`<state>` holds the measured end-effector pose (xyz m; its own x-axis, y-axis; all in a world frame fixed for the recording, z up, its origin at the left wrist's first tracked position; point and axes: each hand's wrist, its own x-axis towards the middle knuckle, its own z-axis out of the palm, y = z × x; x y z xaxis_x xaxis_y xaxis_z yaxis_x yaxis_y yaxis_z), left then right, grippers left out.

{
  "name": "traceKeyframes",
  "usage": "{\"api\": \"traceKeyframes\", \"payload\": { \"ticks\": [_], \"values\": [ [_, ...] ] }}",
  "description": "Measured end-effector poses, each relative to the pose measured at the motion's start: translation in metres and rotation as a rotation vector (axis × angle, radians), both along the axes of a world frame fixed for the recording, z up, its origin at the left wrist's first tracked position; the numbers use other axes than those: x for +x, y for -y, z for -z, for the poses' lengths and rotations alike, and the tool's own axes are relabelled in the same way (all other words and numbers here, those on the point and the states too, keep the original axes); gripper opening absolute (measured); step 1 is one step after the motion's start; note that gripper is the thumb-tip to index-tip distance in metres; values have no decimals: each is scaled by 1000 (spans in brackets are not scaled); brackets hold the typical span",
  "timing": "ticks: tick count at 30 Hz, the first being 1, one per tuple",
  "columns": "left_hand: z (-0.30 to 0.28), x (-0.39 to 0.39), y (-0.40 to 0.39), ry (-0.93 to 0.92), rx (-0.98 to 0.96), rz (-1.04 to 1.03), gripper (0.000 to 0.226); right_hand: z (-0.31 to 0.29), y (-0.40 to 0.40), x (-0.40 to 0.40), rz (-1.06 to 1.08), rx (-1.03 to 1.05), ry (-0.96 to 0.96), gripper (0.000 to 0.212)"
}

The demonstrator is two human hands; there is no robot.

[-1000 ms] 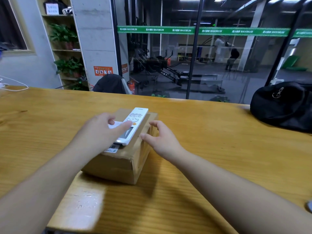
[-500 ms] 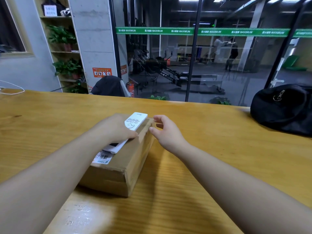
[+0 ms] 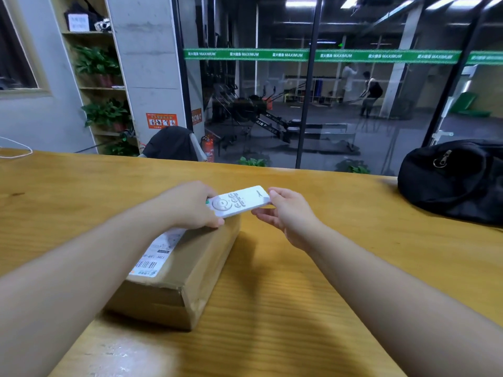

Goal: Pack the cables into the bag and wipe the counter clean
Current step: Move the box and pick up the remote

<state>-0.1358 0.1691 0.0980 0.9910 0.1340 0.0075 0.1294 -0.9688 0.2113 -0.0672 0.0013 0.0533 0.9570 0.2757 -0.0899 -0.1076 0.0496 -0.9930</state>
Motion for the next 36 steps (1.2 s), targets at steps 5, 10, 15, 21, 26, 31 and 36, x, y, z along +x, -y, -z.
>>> {"api": "traceKeyframes", "payload": {
  "ticks": [5,10,15,21,26,31,36],
  "values": [
    [-2,7,33,60,-1,45,34,-2,18,7,32,130,-75,29],
    [7,9,65,9,-90,74,55,6,38,19,111,58,-96,25],
    [17,5,56,83,-7,28,57,33,43,15,57,-99,-167,27],
    [31,-14,68,77,86,60,42,45,30,14,-5,-170,-174,29],
    [53,-24,88,-70,91,3,42,43,28,12,-11,-185,-174,28],
    [64,-21,100,-154,74,-41,45,41,35,14,21,-171,-180,28],
    [73,-21,104,-160,47,-102,35,50,23,6,11,-165,-206,28]
  ]
}}
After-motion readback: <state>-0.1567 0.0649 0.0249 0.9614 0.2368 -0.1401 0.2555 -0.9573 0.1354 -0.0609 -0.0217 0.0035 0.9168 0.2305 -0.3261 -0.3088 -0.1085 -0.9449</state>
